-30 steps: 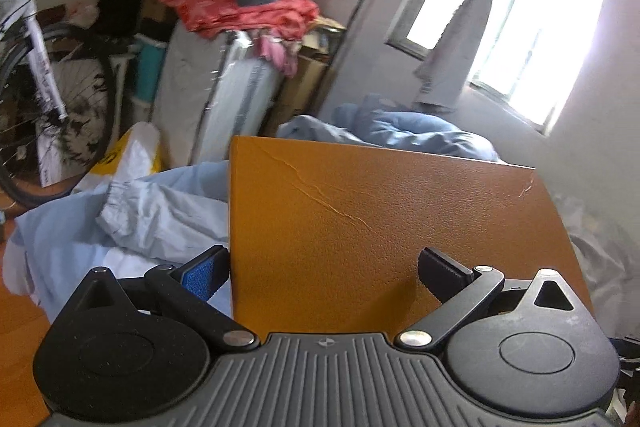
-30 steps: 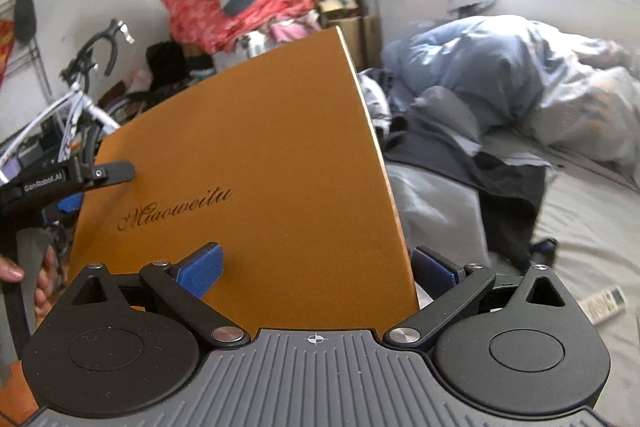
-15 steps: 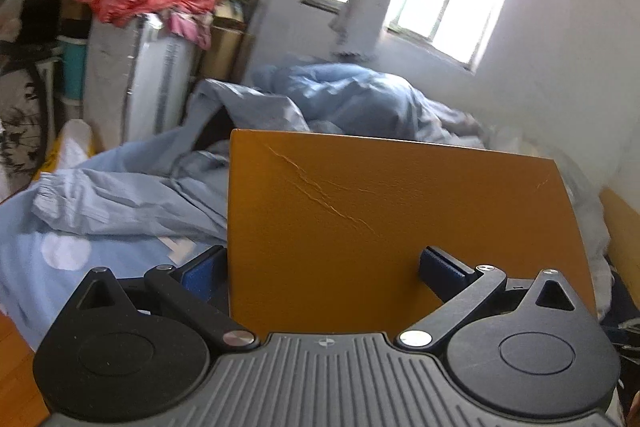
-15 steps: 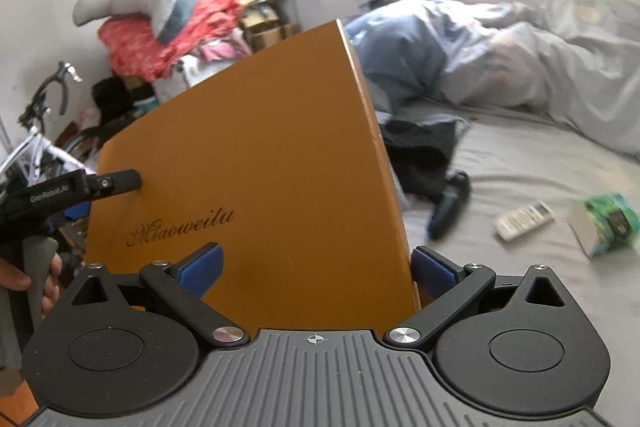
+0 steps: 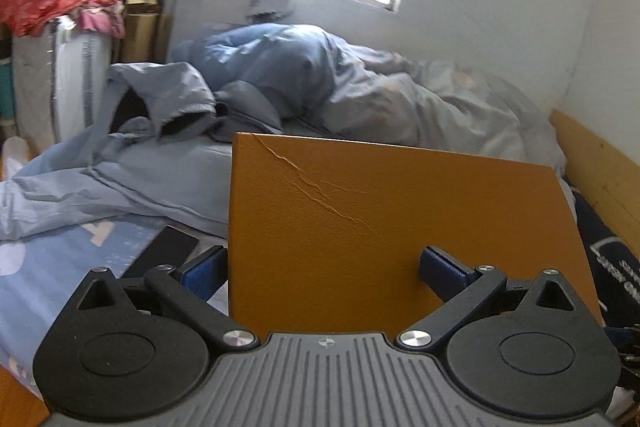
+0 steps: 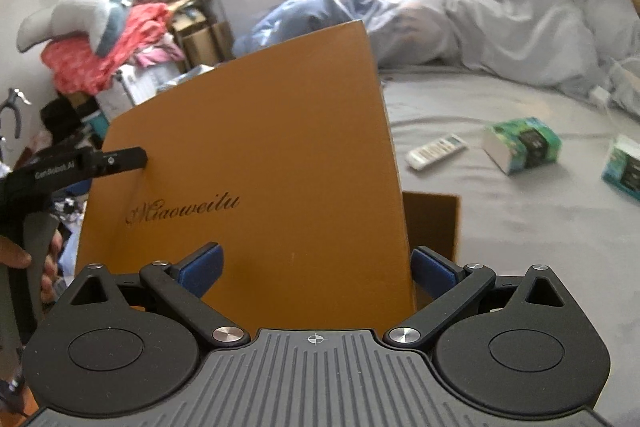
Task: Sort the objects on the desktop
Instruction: 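Lift the orange lid with both grippers and carry it toward the box, then lower the orange lid with both grippers onto the open box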
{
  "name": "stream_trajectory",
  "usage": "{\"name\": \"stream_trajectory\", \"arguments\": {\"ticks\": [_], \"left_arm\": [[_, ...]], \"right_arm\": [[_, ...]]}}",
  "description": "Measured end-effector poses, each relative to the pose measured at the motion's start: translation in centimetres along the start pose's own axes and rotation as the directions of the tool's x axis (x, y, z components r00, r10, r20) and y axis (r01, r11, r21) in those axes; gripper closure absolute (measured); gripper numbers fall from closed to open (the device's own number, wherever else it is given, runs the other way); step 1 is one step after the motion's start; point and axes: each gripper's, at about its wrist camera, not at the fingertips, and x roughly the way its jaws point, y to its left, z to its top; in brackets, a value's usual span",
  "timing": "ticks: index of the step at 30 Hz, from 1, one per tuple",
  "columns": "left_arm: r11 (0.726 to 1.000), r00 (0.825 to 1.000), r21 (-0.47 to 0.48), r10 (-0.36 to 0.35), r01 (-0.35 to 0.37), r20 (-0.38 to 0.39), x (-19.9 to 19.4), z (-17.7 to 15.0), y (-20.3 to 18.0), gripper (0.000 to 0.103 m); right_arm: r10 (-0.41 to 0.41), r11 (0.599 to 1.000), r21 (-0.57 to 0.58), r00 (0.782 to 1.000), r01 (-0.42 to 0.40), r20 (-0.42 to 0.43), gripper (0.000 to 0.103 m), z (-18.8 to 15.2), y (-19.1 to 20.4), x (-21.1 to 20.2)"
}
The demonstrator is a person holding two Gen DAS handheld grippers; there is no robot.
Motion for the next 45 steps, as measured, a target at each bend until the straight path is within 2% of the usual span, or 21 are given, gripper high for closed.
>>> {"name": "stream_trajectory", "arguments": {"ticks": [6, 19, 36, 45], "left_arm": [[0.998, 0.999, 0.055, -0.022, 0.024, -0.039, 1.5, -0.6, -2.0, 0.0], [0.985, 0.991, 0.16, -0.044, 0.064, -0.129, 5.7, -1.4, -5.2, 0.0], [0.987, 0.97, 0.154, -0.005, 0.044, -0.245, 10.8, -2.2, -3.5, 0.001], [0.985, 0.968, 0.158, -0.029, 0.07, -0.248, 11.0, -2.0, -3.2, 0.001]], "right_arm": [[-0.027, 0.998, 0.052, 1.0, 0.027, -0.017, 0.003, -2.2, -2.1, -0.5], [-0.051, 0.99, 0.126, 0.994, 0.062, -0.093, 0.003, -4.5, -4.6, 1.7], [-0.041, 0.984, 0.163, 0.981, 0.072, -0.187, 0.002, -5.5, -5.7, 5.6], [-0.026, 0.981, 0.182, 0.981, 0.062, -0.193, 0.002, -5.2, -6.9, 6.9]]}}
